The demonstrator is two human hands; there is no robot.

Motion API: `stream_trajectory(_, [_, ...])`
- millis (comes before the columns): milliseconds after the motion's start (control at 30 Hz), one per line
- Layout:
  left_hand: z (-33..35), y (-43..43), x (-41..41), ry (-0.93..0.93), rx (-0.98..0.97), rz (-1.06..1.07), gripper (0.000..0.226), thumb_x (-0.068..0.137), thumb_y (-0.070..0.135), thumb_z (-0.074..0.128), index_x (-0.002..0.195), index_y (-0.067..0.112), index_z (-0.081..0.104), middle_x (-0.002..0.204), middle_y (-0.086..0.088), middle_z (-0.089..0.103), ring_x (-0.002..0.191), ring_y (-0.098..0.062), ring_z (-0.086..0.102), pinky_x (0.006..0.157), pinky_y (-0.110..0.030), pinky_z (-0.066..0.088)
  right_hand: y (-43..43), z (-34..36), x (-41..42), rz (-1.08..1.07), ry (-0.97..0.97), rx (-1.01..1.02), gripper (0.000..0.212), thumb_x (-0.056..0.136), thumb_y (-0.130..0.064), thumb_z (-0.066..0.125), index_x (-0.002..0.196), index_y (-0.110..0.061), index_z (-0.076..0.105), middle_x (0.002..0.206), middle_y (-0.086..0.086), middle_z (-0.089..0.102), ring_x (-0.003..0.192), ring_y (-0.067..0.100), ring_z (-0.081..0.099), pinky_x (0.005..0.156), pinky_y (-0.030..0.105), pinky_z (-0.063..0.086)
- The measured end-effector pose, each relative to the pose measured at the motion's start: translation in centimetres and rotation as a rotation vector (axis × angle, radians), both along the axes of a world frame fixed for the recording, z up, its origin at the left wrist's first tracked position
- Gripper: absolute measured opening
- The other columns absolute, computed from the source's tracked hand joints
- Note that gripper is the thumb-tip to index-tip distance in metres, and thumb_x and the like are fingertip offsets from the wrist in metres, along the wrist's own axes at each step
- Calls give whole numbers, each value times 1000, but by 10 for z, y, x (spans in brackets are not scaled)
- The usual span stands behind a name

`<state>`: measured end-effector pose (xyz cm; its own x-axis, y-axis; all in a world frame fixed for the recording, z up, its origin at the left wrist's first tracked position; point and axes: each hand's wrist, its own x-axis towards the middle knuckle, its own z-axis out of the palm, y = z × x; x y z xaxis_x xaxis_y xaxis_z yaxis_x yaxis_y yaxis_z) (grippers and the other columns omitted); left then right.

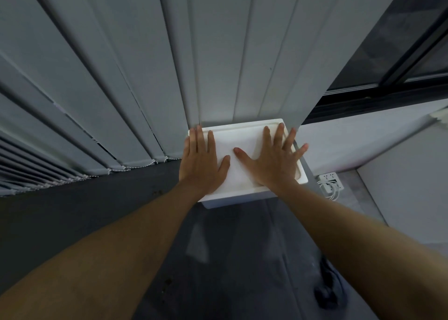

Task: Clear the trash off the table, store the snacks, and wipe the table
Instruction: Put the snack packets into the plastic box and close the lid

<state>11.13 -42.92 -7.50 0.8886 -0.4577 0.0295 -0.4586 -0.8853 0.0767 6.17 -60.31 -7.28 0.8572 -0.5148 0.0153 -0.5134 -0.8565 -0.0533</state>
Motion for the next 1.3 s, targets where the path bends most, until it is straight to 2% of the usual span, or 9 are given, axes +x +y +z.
stream_trajectory(100, [-3,1,3,29,28,-5,86,93,61,7,155,2,9,161,-26,-9,150,-40,-8,123,-49,2,-1,1,0,7,26,45,116,67,-98,5,155,-24,12,166,7,5,151,34,0,112,66,16])
stream_trajectory(167, [-5,2,4,48,39,-18,85,94,61,9,156,4,6,161,-26,-11,149,-39,-12,122,-49,0,-3,0,0,24,32,49,115,68,-98,6,156,-24,9,166,6,2,151,33,-1,113,64,18])
stream_trajectory(367, [-5,4,11,59,68,-48,81,96,62,9,156,9,1,161,-25,-14,149,-38,-14,122,-49,-2,-13,3,0,150,107,109,115,70,-96,9,157,-22,-1,166,-5,-6,151,28,-13,116,63,7])
stream_trajectory(533, [-4,1,11,94,96,-62,74,98,60,10,157,17,-7,159,-26,-21,148,-38,-22,121,-50,-6,2,-4,-20,172,146,47,90,84,-83,2,156,-31,-8,165,-6,-12,151,34,-12,113,69,-6])
stream_trajectory(733, [4,7,13,198,166,-102,77,98,63,11,156,18,-13,156,-25,-30,145,-36,-29,121,-49,-10,1,-4,-21,192,163,27,86,85,-81,0,156,-33,-8,165,-5,-11,152,31,-7,113,71,-2])
stream_trajectory(867, [21,15,11,251,176,-130,72,100,59,17,157,23,-6,161,-17,-22,149,-34,-21,122,-44,-6,-6,4,-15,196,260,93,90,80,-86,5,154,-36,-11,165,-8,-16,151,35,-9,112,73,-1])
stream_trajectory(1000, [35,35,-1,258,103,-107,67,100,57,18,158,28,0,165,-6,-12,152,-27,-11,122,-42,-1,4,30,-11,185,248,135,87,82,-86,11,155,-40,1,166,-7,-6,151,39,-2,113,73,1])
stream_trajectory(1167, [59,75,-11,168,79,-52,68,99,61,17,158,28,6,166,-7,1,152,-31,0,123,-48,4,35,53,-17,276,150,140,95,75,-89,5,154,-37,18,165,-5,12,151,35,8,114,71,0])
stream_trajectory(1300, [76,113,-26,154,30,41,66,100,59,18,158,28,8,166,-7,4,152,-31,1,123,-48,4,66,70,-22,348,93,156,93,78,-87,9,153,-35,20,165,-4,16,151,32,11,117,65,1])
